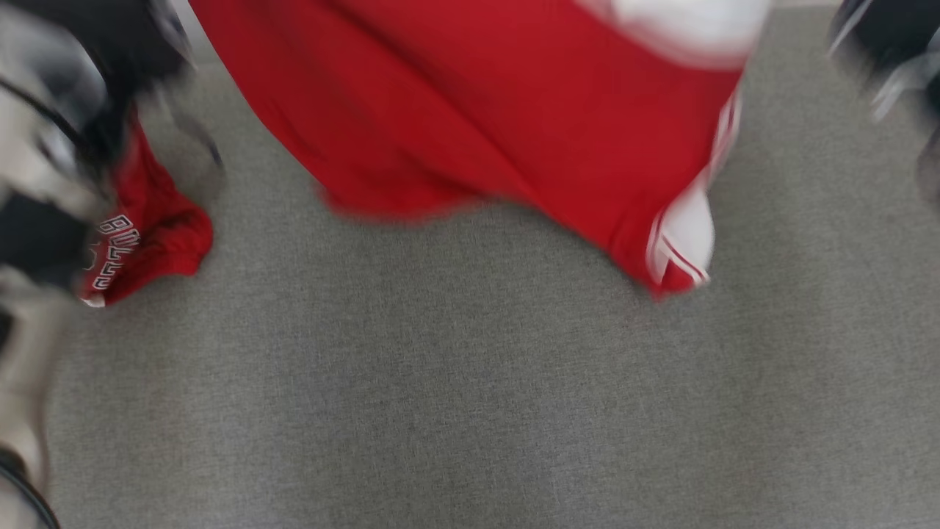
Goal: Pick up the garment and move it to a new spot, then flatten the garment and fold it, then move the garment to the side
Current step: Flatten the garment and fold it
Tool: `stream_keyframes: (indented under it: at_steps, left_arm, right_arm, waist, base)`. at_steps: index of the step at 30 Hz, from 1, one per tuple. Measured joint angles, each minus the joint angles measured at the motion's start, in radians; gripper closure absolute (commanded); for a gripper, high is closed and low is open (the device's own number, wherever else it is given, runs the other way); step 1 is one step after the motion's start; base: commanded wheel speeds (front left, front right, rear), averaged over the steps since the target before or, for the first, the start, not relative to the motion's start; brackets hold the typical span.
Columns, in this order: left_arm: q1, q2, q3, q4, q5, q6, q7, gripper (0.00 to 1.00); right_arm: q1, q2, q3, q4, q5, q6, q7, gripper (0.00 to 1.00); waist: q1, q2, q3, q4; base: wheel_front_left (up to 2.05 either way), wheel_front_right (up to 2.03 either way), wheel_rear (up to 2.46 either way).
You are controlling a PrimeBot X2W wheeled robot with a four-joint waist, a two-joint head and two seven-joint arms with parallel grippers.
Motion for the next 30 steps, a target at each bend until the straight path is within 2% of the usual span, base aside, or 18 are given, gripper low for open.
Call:
stream_keyframes:
  at_steps: [1,2,4,6,8,13,16,19,24,30]
  left_arm:
    - [-0.072,-0.004,0.029,-0.015,0.005,0.026,-0.017,1.0]
    - [-0.134,-0.012,0.057,-0.041,0.002,0.03,-0.033,1.0]
    - [-0.22,-0.04,0.073,-0.101,-0.003,0.027,-0.053,1.0]
    - [-0.243,-0.055,0.039,-0.138,0.024,0.007,-0.061,1.0]
    - [-0.211,-0.051,0.029,-0.139,0.03,0.005,-0.079,1.0]
    - [0.093,0.048,-0.006,-0.148,0.01,-0.009,-0.11,1.0]
    - [0.274,0.066,-0.035,-0.17,0.009,-0.009,-0.137,1.0]
    - [0.427,0.066,-0.067,-0.181,0.015,-0.009,-0.162,1.0]
    - [0.655,0.048,-0.1,-0.16,0.005,-0.007,-0.18,1.0]
    - [0.731,0.025,-0.098,-0.156,-0.022,0.005,-0.197,1.0]
  right_arm:
    - [-0.089,-0.006,-0.039,0.001,0.002,-0.016,-0.016,1.0]
    - [-0.168,-0.014,-0.077,-0.011,0.013,-0.025,-0.037,1.0]
    - [-0.267,-0.04,-0.102,-0.068,0.016,-0.021,-0.072,1.0]
    - [-0.29,-0.052,-0.085,-0.109,-0.002,-0.005,-0.097,1.0]
    - [-0.27,-0.042,-0.049,-0.104,-0.013,0.003,-0.114,1.0]
    - [-0.03,0.031,0.034,-0.127,0.005,0.016,-0.141,1.0]
    - [0.152,-0.001,0.058,-0.167,0.049,0.016,-0.156,1.0]
    - [0.316,-0.032,0.084,-0.197,0.077,0.016,-0.174,1.0]
    - [0.559,-0.034,0.113,-0.207,0.109,0.016,-0.214,1.0]
    - [0.691,-0.074,0.094,-0.207,0.12,0.016,-0.269,1.0]
  waist:
    - [0.0,0.0,0.014,-0.001]
    - [-0.0001,-0.0001,0.028,0.0]
    - [-0.0004,-0.0003,0.056,0.004]
    - [-0.0005,-0.0003,0.083,0.015]
    - [-0.0001,0.0,0.102,0.032]
    - [0.0001,0.0001,0.11,0.072]
    - [-0.0003,0.0,0.09,0.079]
    - [-0.0005,-0.0001,0.063,0.079]
    - [-0.0005,-0.0001,-0.002,0.063]
    - [-0.0007,-0.0002,-0.074,0.04]
  base:
    - [0.0,0.0,0.0]
    - [0.0,0.0,0.0]
    - [0.0,0.0,0.0]
    - [0.0,0.0,0.0]
    - [0.0,0.0,0.0]
    - [0.0,0.0,0.0]
    - [0.0,0.0,0.0]
    - [0.0,0.0,0.0]
    - [0.0,0.0,0.0]
    - [0.0,0.0,0.0]
